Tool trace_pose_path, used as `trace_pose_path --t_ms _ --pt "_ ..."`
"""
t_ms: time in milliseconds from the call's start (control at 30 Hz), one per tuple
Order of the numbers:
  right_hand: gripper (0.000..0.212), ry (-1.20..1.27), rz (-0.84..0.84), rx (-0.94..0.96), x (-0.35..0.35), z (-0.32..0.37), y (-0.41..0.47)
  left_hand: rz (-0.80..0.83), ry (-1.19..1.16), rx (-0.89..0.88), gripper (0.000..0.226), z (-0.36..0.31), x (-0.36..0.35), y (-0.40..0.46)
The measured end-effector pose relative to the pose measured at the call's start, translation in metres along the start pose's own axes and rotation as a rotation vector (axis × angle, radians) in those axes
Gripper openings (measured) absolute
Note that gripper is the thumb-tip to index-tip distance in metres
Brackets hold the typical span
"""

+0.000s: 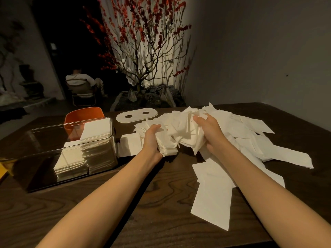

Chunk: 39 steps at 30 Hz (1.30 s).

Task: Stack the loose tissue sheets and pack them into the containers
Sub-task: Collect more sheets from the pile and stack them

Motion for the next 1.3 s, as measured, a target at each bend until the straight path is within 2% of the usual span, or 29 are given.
trace_pose_path --t_ms 133,200,267,400,533,633,767,833,933,1033,1133,1233,1300 --pt "0.017 0.425 0.161 -0.28 0.001 -0.009 -0.008 0.077 -0.031 -0.007 0.017 0.002 0.0 0.005" --pt "0.018 0.527 0.197 -0.389 -0.002 -0.018 -0.008 0.106 -0.043 -0.01 0.021 0.002 -0.002 0.007" --pt "0.021 0.522 0.178 -0.463 -0.004 -0.026 -0.01 0.131 -0.063 0.014 0.026 0.004 -0.002 0.008" --pt "0.029 0.401 0.228 -0.502 -0.003 -0.03 -0.012 0.151 -0.068 0.065 0.037 0.005 -0.002 0.005" --pt "0.03 0.263 0.282 -0.496 0.0 -0.029 -0.011 0.174 -0.051 0.065 0.032 0.003 -0.001 0.005" --pt "0.013 0.168 0.335 -0.437 -0.001 -0.023 -0.015 0.181 -0.021 0.071 0.031 0.004 -0.003 0.003" --pt "0.02 0.057 0.385 -0.341 -0.005 -0.021 -0.015 0.17 0.018 0.073 0.027 0.003 -0.003 0.001" --pt "0.031 -0.029 0.37 -0.32 -0.007 -0.025 -0.012 0.148 0.05 0.077 0.025 0.005 -0.003 0.002" --pt "0.021 -0.084 0.285 -0.312 -0.007 -0.027 -0.01 0.111 0.092 0.08 0.024 0.005 -0.002 0.001" --pt "0.046 -0.143 0.2 -0.377 -0.003 -0.035 -0.002 0.079 0.093 0.08 0.022 0.005 -0.003 -0.002" --pt "0.042 -0.213 0.192 -0.366 -0.001 -0.038 0.002 0.047 0.11 0.084 0.021 0.005 -0.003 -0.005" --pt "0.063 -0.314 0.213 -0.334 0.001 -0.036 0.005 0.053 0.074 0.096 0.028 0.005 -0.003 -0.007" --pt "0.064 -0.376 0.238 -0.288 0.0 -0.032 0.007 0.055 0.073 0.11 0.031 0.005 -0.003 -0.009"
Point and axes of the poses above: each hand's wrist, its own y-axis towards the middle knuckle, its own x-axis out of the back of the hand, z = x × y, the point moved 4 cm from there along y, towards the middle knuckle, and after that the axes turned 2 degrees about -x, right-handed, at the moved point
